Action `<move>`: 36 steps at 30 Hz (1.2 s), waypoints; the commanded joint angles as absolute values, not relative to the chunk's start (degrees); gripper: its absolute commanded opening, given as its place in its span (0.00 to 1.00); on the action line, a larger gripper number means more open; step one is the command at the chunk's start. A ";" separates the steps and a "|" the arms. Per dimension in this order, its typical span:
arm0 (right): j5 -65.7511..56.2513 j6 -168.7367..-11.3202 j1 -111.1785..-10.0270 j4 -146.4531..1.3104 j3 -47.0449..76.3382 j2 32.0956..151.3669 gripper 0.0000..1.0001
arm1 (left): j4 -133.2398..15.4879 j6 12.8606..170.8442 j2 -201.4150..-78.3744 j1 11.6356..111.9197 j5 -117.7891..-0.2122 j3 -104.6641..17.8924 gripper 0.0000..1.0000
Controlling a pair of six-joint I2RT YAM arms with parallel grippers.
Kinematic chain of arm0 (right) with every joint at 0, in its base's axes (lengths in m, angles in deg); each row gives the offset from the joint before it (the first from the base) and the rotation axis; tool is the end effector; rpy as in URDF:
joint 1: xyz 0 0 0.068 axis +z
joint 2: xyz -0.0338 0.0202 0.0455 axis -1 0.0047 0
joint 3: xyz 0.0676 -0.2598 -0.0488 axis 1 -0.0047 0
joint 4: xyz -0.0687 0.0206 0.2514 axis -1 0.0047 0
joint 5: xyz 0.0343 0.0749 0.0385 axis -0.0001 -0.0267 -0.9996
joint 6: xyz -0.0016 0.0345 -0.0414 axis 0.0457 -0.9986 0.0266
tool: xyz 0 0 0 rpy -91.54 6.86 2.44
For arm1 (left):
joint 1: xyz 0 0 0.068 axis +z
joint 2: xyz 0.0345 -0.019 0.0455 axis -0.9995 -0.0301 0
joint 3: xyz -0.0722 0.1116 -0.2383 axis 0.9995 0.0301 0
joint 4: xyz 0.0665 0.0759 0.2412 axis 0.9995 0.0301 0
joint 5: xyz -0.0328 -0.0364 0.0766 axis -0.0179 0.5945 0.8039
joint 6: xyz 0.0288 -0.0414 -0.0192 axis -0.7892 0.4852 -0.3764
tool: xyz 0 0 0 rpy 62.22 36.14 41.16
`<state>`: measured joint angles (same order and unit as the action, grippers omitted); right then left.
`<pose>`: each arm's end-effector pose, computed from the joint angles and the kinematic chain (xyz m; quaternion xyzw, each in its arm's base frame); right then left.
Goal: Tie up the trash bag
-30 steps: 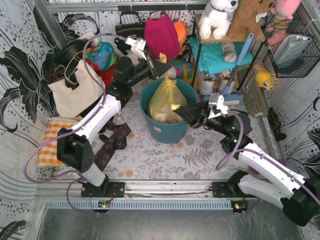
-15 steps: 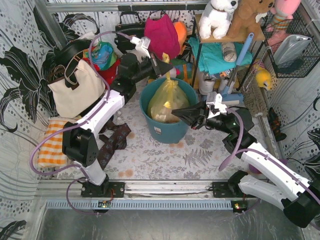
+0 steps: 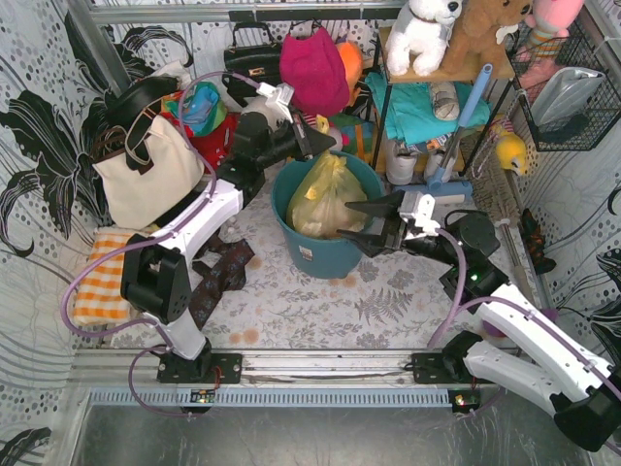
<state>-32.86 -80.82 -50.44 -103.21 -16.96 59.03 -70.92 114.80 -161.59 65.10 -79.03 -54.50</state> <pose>0.1310 0.1340 0.3967 -0.4231 0.3809 0.4100 0.7127 0.3705 -0.1770 0.3758 0.1048 0.6975 -0.4827 0.5191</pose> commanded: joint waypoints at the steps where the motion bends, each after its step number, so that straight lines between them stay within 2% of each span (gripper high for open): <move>1: -29.55 -67.20 -50.35 -98.33 -13.12 60.96 0.60 | -74.90 116.29 -161.67 65.34 -82.72 -53.89 0.00; 3: -29.67 -63.43 -50.37 -97.86 -11.02 63.28 0.67 | -75.05 116.68 -161.78 65.34 -84.23 -54.07 0.00; 7: -29.94 -59.71 -50.36 -99.53 -7.65 67.89 0.73 | -74.30 116.54 -161.49 65.17 -87.13 -54.61 0.00; 12: -33.43 -60.92 -50.35 -103.09 -3.73 74.31 0.74 | -72.70 115.35 -160.35 65.02 -87.29 -54.63 0.00; 15: -33.89 -61.55 -50.35 -105.19 -2.36 77.31 0.70 | -72.67 115.34 -159.95 64.95 -87.58 -54.58 0.00; 16: -34.18 -61.82 -50.35 -105.42 -1.80 78.00 0.67 | -72.75 115.34 -159.94 64.90 -87.72 -54.59 0.00; 17: -34.42 -62.09 -50.35 -105.60 -1.35 78.40 0.57 | -72.77 115.34 -159.94 64.92 -87.82 -54.61 0.00; 21: -34.99 -65.47 -50.35 -106.13 -0.74 77.22 0.03 | -71.96 114.15 -159.82 64.92 -86.39 -55.92 0.00; 22: -35.09 -66.66 -50.35 -106.13 -0.52 76.58 0.00 | -71.52 113.59 -159.70 64.90 -85.33 -56.65 0.00; 29: -36.91 -76.95 -50.35 -105.32 1.48 72.15 0.00 | -71.03 112.00 -158.94 64.94 -79.63 -62.76 0.00; 36: -33.46 -83.37 -50.35 -107.63 -10.02 68.87 0.00 | -73.08 112.58 -160.75 64.94 -79.81 -56.69 0.00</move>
<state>-33.51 -76.69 -50.51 -103.78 -3.67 70.46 -70.57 113.66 -159.62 64.73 -82.18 -60.32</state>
